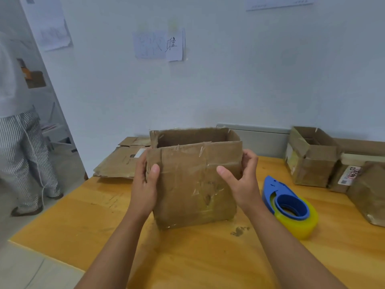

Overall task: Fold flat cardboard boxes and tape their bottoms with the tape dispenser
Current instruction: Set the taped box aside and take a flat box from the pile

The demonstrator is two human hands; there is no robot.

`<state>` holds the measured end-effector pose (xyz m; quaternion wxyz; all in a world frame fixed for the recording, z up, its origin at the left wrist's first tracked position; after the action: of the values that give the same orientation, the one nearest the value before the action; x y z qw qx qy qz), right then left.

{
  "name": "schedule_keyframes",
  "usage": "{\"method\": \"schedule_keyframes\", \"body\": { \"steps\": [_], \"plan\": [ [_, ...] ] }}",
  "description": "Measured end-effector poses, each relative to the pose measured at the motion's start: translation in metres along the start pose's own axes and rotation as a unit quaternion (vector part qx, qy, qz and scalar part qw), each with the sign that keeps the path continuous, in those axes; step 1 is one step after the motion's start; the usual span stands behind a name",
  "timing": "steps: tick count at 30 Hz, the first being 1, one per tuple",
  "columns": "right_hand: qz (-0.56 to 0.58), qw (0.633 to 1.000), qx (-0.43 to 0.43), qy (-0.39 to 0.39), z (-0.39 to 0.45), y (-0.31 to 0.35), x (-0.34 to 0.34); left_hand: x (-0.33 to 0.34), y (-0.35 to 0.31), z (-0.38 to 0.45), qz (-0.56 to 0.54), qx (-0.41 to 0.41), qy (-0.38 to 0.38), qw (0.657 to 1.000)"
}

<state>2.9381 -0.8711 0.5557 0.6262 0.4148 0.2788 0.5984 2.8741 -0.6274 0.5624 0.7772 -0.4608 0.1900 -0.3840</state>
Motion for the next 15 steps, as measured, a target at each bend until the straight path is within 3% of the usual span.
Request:
{"method": "schedule_keyframes", "body": {
  "steps": [9,15],
  "plan": [
    [-0.033,0.998,0.038,0.031,0.003,-0.016,0.002,0.010,0.023,0.014,0.003,-0.020,-0.022,1.000],
    [-0.044,0.997,0.054,-0.015,0.008,-0.016,0.003,0.008,0.027,0.015,0.001,-0.030,-0.038,0.999]
  ]
}}
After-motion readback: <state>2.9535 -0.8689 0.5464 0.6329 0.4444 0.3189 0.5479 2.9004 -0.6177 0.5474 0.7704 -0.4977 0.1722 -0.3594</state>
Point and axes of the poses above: each hand's wrist, its own z-axis towards the middle knuckle, its own x-axis out of the palm, y = z × x, the point moved 6 cm from there along z, towards the middle knuckle, and after that the axes turned 15 degrees about -y, right-handed, at the moved point
